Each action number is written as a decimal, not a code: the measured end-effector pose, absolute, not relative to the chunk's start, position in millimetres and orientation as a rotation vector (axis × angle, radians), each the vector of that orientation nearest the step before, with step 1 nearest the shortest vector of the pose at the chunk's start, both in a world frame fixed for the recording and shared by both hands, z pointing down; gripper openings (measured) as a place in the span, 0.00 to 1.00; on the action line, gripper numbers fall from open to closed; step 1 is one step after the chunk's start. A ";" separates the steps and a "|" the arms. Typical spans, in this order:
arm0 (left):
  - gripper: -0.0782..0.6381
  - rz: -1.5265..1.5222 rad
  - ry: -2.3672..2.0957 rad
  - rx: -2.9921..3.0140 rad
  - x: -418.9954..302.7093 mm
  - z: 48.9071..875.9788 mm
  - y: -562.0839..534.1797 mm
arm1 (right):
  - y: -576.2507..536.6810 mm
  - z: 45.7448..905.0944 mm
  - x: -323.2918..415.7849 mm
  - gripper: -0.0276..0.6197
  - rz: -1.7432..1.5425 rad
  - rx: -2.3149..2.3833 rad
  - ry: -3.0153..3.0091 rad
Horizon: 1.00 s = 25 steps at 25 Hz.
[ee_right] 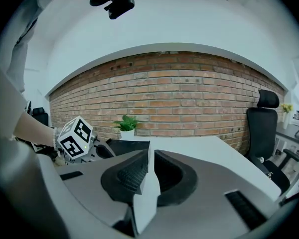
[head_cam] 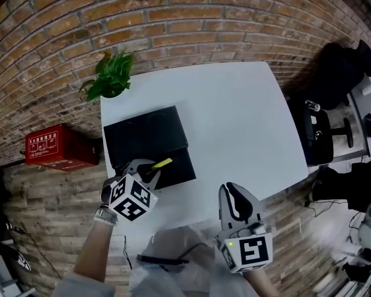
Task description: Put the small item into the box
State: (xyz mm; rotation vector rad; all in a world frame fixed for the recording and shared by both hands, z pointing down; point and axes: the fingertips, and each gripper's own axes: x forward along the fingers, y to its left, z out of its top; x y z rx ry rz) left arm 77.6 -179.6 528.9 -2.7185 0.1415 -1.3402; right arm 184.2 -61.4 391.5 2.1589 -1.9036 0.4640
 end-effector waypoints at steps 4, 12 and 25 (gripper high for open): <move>0.20 -1.462 0.076 -2.699 78.9 548.8 -179.1 | -57.9 398.5 186.7 0.14 0.492 2.163 -1.886; 0.20 -1.635 -0.017 -2.633 76.7 577.7 -171.3 | -54.8 406.6 189.9 0.14 0.517 2.171 -1.867; 0.22 -1.487 0.052 -2.740 82.5 553.3 -173.2 | -56.2 405.7 186.5 0.14 0.501 2.145 -1.886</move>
